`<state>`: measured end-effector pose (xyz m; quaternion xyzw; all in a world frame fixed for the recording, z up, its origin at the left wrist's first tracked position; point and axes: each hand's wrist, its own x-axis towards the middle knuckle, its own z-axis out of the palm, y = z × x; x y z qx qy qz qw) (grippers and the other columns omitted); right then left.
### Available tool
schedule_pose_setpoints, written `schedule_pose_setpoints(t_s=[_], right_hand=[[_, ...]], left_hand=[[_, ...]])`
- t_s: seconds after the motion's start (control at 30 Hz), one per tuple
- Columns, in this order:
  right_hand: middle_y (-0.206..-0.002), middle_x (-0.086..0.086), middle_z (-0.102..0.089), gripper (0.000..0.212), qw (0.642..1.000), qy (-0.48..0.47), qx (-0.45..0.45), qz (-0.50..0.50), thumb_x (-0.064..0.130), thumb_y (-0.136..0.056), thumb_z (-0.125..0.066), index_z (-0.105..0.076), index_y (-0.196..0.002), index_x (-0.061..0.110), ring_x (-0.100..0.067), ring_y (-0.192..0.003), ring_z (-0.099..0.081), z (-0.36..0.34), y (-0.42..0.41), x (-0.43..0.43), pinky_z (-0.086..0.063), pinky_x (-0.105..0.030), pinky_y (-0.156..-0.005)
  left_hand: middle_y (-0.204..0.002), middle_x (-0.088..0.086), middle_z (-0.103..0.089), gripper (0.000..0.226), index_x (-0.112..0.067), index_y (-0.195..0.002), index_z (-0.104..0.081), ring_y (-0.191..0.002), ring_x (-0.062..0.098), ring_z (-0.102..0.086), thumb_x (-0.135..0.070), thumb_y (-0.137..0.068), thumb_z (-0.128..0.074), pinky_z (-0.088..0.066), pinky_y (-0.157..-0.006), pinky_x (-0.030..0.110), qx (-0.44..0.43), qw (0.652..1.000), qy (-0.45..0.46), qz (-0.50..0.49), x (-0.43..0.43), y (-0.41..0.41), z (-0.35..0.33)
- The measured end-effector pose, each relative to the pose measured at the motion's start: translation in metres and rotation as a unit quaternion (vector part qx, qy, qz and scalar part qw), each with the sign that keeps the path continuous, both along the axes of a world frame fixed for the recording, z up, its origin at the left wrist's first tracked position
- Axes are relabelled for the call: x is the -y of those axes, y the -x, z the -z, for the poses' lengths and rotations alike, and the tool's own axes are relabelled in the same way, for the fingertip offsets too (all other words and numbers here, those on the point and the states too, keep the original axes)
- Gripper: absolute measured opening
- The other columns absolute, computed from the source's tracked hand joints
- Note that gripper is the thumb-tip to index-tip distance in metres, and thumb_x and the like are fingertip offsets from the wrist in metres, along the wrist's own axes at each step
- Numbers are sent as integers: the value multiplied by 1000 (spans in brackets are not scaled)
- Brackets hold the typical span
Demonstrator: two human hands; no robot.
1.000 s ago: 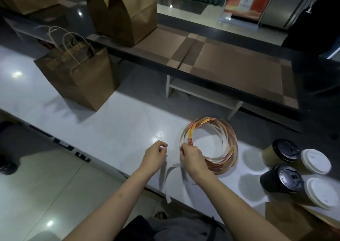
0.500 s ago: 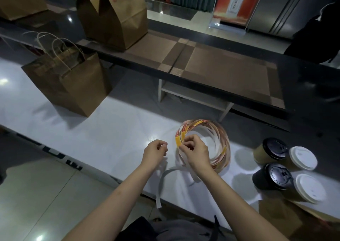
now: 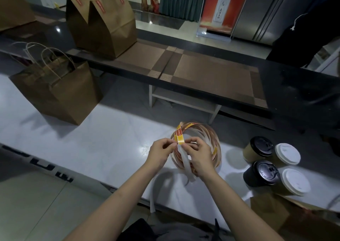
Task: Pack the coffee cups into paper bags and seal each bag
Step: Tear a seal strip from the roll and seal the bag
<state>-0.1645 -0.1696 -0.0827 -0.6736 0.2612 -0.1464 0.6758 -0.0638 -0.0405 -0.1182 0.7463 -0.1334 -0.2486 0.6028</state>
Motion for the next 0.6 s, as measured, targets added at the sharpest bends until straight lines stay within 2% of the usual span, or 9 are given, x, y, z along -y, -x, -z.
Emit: schedule_pose_setpoints(t_s=[0.13, 0.2, 0.33, 0.5, 0.6], right_hand=[[-91, -3, -79, 9, 1000, 16, 7, 9, 2, -95, -72, -71, -103, 6, -13, -88, -76, -4, 4, -2, -60, -22, -78], [-91, -2, -78, 8, 999, 36, 5, 7, 4, -95, -73, -73, -101, 8, -13, -89, -76, -4, 6, -2, -60, -23, -78], [-91, 0, -78, 5, 996, 86, 3, 10, 10, -93, -76, -76, -97, 14, -13, -89, -74, -3, 9, 0, -60, -25, -81], [-92, 6, -77, 8, 991, 136, -5, 13, 16, -93, -78, -77, -99, 21, -9, -91, -73, 1, 10, 3, -60, -26, -82], [-94, 12, -76, 9, 983, 183, -12, 2, 21, -94, -78, -77, -102, 25, -7, -94, -72, 5, 11, 8, -61, -30, -85]], left_hand=[[-88, -7, -76, 5, -17, -99, -78, -77, -2, -67, -16, -96, -73, -49, -67, 12, 6, 1000, 16, 12, 2, 6, -3], [-88, -3, -77, 5, -15, -99, -77, -79, 3, -69, -14, -94, -76, -51, -69, 15, 0, 999, 35, 13, 1, 8, -5], [-97, 5, -78, 13, -12, -104, -75, -95, 22, -74, -10, -91, -78, -61, -87, 31, -10, 998, 63, 21, 2, 12, -7], [-97, 0, -78, 11, -16, -105, -76, -95, 17, -73, -14, -94, -75, -60, -85, 28, 12, 998, 48, 30, 5, 16, -10], [-96, -2, -78, 9, -17, -103, -78, -95, 17, -73, -14, -96, -73, -61, -87, 31, 20, 999, 29, 41, 7, 16, -11]])
